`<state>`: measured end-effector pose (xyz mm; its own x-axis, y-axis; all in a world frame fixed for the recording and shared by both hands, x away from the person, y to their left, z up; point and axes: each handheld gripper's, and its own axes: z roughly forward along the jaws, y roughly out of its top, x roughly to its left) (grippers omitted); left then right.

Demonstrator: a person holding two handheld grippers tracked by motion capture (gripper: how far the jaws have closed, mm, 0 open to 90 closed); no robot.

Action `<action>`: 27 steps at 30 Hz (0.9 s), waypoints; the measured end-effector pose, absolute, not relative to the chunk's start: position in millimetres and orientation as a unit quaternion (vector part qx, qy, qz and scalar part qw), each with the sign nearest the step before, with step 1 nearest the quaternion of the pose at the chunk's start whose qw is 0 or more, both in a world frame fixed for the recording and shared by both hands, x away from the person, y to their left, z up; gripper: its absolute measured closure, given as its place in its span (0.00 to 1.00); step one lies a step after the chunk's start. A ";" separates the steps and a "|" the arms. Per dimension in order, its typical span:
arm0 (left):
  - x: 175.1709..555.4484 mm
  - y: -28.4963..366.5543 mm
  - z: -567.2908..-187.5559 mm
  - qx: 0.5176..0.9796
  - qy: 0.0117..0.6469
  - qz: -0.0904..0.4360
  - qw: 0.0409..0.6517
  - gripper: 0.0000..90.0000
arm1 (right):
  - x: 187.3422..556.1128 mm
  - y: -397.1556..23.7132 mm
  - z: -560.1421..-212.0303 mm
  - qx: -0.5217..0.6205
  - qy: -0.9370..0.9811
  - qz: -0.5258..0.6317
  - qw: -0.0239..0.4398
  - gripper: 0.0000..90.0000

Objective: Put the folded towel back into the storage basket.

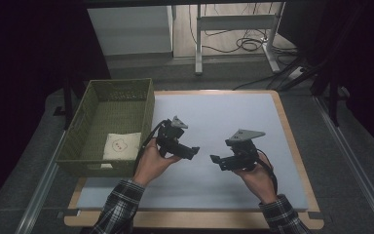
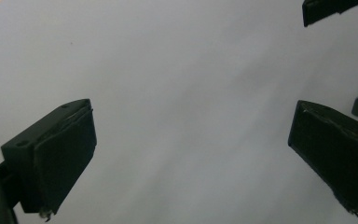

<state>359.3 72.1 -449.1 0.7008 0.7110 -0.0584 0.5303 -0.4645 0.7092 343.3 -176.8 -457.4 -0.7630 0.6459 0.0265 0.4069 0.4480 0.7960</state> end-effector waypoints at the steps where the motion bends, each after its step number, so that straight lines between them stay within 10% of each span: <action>1: 357.6 70.4 -452.7 0.847 0.364 0.123 0.367 0.01 | 343.2 -179.2 -460.1 0.315 0.840 0.418 0.143 0.18; 27: 322.5 68.9 -544.9 0.851 0.376 0.126 0.346 0.00 | 329.3 -206.6 -534.4 0.324 0.863 0.358 0.150 0.10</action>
<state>322.5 68.9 -544.9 0.6858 0.7264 -0.0453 0.5521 -0.4786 0.6827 329.3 -206.6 -534.4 -0.7457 0.6658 -0.0267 0.4511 0.5340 0.7151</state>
